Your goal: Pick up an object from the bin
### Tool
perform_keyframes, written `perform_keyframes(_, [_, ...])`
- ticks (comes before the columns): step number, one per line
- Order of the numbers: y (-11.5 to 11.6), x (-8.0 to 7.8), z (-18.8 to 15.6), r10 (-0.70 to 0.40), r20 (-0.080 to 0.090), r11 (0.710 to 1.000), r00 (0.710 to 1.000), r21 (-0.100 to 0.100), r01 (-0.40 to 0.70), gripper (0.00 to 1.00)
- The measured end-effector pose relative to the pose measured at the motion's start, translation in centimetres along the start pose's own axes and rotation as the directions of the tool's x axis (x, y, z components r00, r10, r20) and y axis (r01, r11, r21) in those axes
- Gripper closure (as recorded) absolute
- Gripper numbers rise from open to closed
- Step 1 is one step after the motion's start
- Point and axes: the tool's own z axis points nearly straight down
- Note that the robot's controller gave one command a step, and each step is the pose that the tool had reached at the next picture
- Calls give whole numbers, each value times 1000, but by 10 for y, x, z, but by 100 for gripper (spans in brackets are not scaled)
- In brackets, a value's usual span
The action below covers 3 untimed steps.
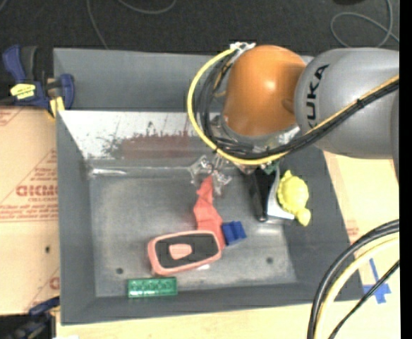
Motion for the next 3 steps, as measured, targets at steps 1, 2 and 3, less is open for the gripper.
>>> perform_keyframes(1, [15,0,-4,-73,1,997,997,-1,73,100])
perform_keyframes(2, [15,0,-4,-71,1,997,997,-2,71,100])
perform_keyframes(3, [15,0,-4,-70,1,998,998,-2,70,100])
